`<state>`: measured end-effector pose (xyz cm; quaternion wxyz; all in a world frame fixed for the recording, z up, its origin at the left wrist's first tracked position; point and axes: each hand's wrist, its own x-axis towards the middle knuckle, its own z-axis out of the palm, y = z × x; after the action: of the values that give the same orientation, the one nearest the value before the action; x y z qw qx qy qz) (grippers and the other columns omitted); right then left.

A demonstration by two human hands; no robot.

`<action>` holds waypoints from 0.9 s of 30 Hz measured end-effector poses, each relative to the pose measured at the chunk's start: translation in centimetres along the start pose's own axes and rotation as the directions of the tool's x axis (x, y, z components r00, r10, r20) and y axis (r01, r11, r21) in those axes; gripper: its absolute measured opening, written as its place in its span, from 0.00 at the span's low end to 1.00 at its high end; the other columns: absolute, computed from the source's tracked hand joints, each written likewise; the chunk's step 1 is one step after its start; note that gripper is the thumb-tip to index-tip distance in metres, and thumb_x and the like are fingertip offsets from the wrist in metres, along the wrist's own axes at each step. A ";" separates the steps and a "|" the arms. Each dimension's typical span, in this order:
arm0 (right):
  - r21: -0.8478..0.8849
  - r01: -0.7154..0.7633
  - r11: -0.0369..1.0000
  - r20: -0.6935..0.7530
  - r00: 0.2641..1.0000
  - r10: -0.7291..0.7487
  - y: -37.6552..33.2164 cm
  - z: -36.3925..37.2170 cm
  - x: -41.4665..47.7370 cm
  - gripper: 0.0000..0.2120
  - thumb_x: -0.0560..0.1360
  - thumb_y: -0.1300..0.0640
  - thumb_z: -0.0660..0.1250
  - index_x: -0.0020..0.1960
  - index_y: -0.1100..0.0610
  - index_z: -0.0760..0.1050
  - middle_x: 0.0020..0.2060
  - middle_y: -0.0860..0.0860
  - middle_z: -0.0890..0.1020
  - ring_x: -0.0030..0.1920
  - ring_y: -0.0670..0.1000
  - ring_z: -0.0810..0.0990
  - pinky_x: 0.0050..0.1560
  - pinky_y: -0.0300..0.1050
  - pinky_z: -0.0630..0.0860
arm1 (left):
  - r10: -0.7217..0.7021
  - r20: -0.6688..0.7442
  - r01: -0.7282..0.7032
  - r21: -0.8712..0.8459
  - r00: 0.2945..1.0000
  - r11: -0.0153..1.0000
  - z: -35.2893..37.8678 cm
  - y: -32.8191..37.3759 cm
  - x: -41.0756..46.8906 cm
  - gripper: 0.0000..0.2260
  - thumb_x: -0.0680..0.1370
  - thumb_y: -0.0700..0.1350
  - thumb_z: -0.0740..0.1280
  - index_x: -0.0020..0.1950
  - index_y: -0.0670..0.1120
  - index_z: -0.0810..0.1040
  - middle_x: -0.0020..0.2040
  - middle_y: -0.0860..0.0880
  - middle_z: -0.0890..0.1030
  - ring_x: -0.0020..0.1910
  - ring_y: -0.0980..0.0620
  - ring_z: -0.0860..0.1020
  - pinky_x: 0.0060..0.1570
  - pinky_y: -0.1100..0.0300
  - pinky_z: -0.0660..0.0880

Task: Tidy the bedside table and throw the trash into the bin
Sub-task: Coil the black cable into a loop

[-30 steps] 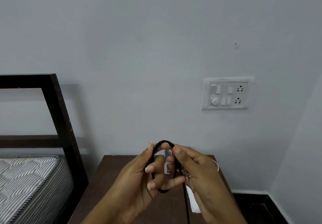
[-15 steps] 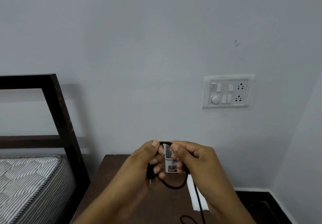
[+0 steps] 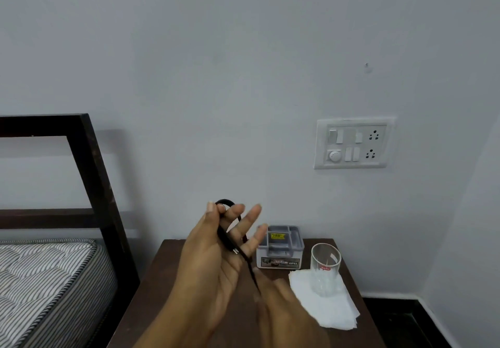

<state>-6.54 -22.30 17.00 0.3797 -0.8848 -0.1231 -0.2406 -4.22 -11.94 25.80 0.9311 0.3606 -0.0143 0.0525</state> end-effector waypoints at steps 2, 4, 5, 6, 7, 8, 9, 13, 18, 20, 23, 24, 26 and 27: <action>-0.005 0.007 1.000 0.159 0.987 -0.006 -1.7 -0.9 0.4 0.29 0.69 0.54 0.57 0.69 0.36 0.60 0.40 0.37 0.83 0.39 0.34 0.80 0.38 0.26 0.72 | 0.015 0.057 -0.026 0.208 0.998 0.978 -0.5 -0.4 -0.1 0.14 0.80 0.51 0.54 0.45 0.43 0.72 0.50 0.45 0.84 0.53 0.44 0.82 0.48 0.42 0.80; 0.034 -0.038 0.999 0.022 0.999 0.037 -2.1 -2.1 0.4 0.22 0.75 0.49 0.56 0.65 0.30 0.61 0.50 0.35 0.79 0.52 0.34 0.76 0.50 0.28 0.70 | 0.003 0.088 -0.037 0.383 0.996 0.923 -1.2 -0.6 -0.4 0.15 0.79 0.52 0.54 0.49 0.43 0.72 0.53 0.45 0.84 0.55 0.46 0.81 0.53 0.41 0.77; 0.004 -0.050 0.999 0.065 0.997 0.050 -2.5 -3.2 0.4 0.16 0.74 0.45 0.55 0.59 0.30 0.67 0.43 0.34 0.78 0.48 0.34 0.75 0.47 0.28 0.71 | -0.013 0.098 -0.031 0.431 0.995 0.902 -1.5 -0.6 -0.5 0.15 0.78 0.53 0.54 0.49 0.43 0.72 0.53 0.45 0.84 0.55 0.46 0.81 0.54 0.41 0.76; -0.093 0.034 0.995 0.058 0.998 -0.029 -2.5 -4.2 0.6 0.13 0.70 0.42 0.55 0.52 0.31 0.71 0.33 0.35 0.75 0.40 0.33 0.74 0.41 0.25 0.69 | -0.036 0.115 -0.022 0.466 0.993 0.885 -1.8 -0.6 -0.6 0.15 0.77 0.54 0.55 0.48 0.43 0.72 0.52 0.45 0.84 0.55 0.47 0.82 0.54 0.43 0.76; -0.177 0.083 0.981 0.076 0.995 -0.071 -3.1 -5.7 0.9 0.14 0.66 0.38 0.53 0.47 0.32 0.73 0.27 0.38 0.72 0.34 0.33 0.72 0.36 0.22 0.65 | -0.059 0.131 -0.014 0.500 0.990 0.866 -2.0 -0.6 -0.7 0.15 0.76 0.55 0.56 0.47 0.44 0.72 0.51 0.44 0.84 0.54 0.47 0.82 0.54 0.46 0.76; -0.181 0.072 0.981 0.137 0.989 -0.047 -3.1 -6.4 1.5 0.14 0.65 0.37 0.53 0.46 0.33 0.74 0.28 0.38 0.75 0.35 0.33 0.72 0.36 0.23 0.65 | -0.079 0.147 -0.014 0.543 0.986 0.839 -2.1 -0.5 -0.8 0.15 0.75 0.55 0.56 0.47 0.43 0.71 0.50 0.44 0.85 0.54 0.48 0.82 0.53 0.49 0.76; -0.074 -0.013 0.997 0.181 0.983 0.026 -3.5 -7.3 1.7 0.12 0.67 0.37 0.56 0.46 0.33 0.74 0.33 0.36 0.78 0.39 0.34 0.74 0.40 0.24 0.68 | -0.100 0.169 -0.018 0.586 0.981 0.810 -2.2 -0.3 -0.9 0.15 0.75 0.54 0.56 0.47 0.42 0.71 0.49 0.44 0.85 0.52 0.49 0.83 0.52 0.52 0.76; 0.083 -0.012 0.996 0.362 0.932 -0.019 -3.8 -9.9 3.9 0.03 0.71 0.42 0.65 0.43 0.35 0.77 0.38 0.30 0.80 0.45 0.34 0.78 0.47 0.33 0.74 | -0.208 0.243 0.000 0.650 0.948 0.760 -2.8 -0.4 -0.7 0.18 0.79 0.48 0.56 0.51 0.33 0.74 0.43 0.38 0.82 0.46 0.46 0.82 0.44 0.61 0.79; 0.173 0.055 0.983 0.287 0.952 -0.104 -2.7 -9.0 6.7 0.04 0.68 0.43 0.69 0.40 0.41 0.80 0.40 0.37 0.80 0.44 0.37 0.78 0.46 0.41 0.76 | -0.437 0.328 0.129 0.659 0.838 0.741 -3.4 -0.9 -0.8 0.21 0.80 0.54 0.56 0.49 0.36 0.76 0.27 0.40 0.71 0.29 0.44 0.78 0.53 0.27 0.69; 0.263 0.010 0.965 0.239 0.968 -0.076 -1.5 -8.0 7.3 0.02 0.67 0.47 0.72 0.38 0.44 0.82 0.39 0.42 0.82 0.43 0.41 0.80 0.47 0.46 0.77 | -0.486 0.332 0.265 0.531 0.808 0.805 -3.9 -0.9 -0.7 0.20 0.78 0.54 0.58 0.45 0.37 0.77 0.24 0.45 0.65 0.25 0.45 0.76 0.50 0.32 0.74; 0.469 -0.110 0.876 0.209 0.978 0.011 -0.3 -6.6 6.8 0.04 0.70 0.55 0.71 0.40 0.47 0.83 0.37 0.44 0.83 0.36 0.41 0.79 0.39 0.38 0.74 | -0.487 0.308 0.379 0.349 0.817 0.857 -3.9 -0.7 -0.7 0.17 0.78 0.54 0.59 0.42 0.41 0.77 0.22 0.49 0.62 0.22 0.45 0.75 0.55 0.33 0.73; 0.515 -0.150 0.844 0.214 0.976 0.043 -0.1 -6.2 6.4 0.06 0.72 0.56 0.69 0.42 0.47 0.83 0.37 0.44 0.84 0.32 0.42 0.77 0.35 0.35 0.72 | -0.480 0.292 0.406 0.279 0.827 0.870 -3.9 -0.7 -0.6 0.16 0.77 0.53 0.61 0.41 0.41 0.77 0.22 0.50 0.62 0.21 0.47 0.73 0.55 0.33 0.72; 0.571 -0.220 0.791 0.248 0.965 0.089 0.0 -5.3 5.4 0.08 0.74 0.57 0.66 0.45 0.47 0.83 0.37 0.46 0.84 0.29 0.44 0.75 0.30 0.32 0.69 | -0.471 0.273 0.440 0.169 0.839 0.882 -3.7 -0.8 -0.6 0.14 0.73 0.52 0.64 0.39 0.42 0.77 0.21 0.51 0.62 0.18 0.52 0.68 0.52 0.36 0.75; 0.588 -0.256 0.767 0.272 0.956 0.111 0.1 -4.9 5.0 0.09 0.74 0.58 0.66 0.45 0.47 0.83 0.36 0.48 0.84 0.29 0.45 0.75 0.30 0.33 0.70 | -0.467 0.286 0.452 0.121 0.837 0.884 -3.7 -0.8 -0.6 0.13 0.72 0.52 0.66 0.38 0.42 0.77 0.21 0.52 0.62 0.17 0.53 0.67 0.51 0.37 0.75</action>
<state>-3.84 -25.75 22.45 0.6536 -0.7405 -0.1487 -0.0486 -4.77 -10.08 22.44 0.8938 0.3795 -0.0704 -0.2284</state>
